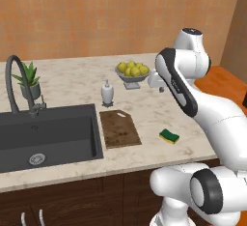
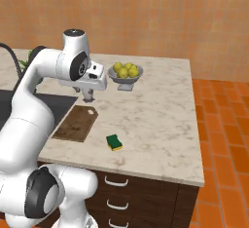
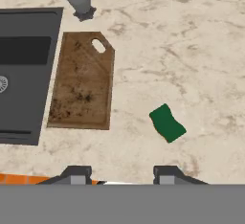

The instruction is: Pick up the sponge from the counter and clean the cutting board by briefly scrubbing or pressing down on the cutting board. Once finished, release the sponge.

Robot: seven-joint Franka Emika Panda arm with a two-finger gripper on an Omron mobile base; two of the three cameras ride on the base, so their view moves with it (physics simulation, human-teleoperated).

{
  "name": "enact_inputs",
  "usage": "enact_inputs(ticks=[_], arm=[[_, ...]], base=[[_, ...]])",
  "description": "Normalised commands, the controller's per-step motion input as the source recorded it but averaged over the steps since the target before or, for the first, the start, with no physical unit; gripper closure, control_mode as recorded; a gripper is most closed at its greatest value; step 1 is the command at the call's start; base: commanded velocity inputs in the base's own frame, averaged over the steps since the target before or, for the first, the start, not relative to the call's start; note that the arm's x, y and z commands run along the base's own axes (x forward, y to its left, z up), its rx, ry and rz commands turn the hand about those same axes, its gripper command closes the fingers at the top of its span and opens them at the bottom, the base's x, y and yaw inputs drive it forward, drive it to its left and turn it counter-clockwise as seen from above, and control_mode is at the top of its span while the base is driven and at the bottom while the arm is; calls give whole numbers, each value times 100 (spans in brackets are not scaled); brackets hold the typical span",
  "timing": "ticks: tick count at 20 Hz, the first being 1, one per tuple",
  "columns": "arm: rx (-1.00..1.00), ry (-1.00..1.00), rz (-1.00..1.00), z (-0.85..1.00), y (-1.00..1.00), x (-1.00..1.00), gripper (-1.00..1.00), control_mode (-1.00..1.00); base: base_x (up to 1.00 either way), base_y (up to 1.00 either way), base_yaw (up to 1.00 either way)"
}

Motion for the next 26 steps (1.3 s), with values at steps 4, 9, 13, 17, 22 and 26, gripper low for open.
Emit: enact_inputs(ticks=[4, 9, 13, 17, 22, 26], arm=[[0, 0, 0, 0, 0, -45, -100, -100], [-1, 1, 0, -26, -1, -67, -100, -100], [-6, 1, 10, -47, -7, -26, -100, -100], [-8, 10, 18, -56, -27, 0, -100, -100], [-5, 13, 19, -55, -36, 3, -100, -100], [-2, 2, 13, -51, -30, 21, -100, -100]], base=[[0, 0, 0], [0, 0, 0], [0, 0, 0], [0, 0, 0], [0, 0, 0], [0, 0, 0]])
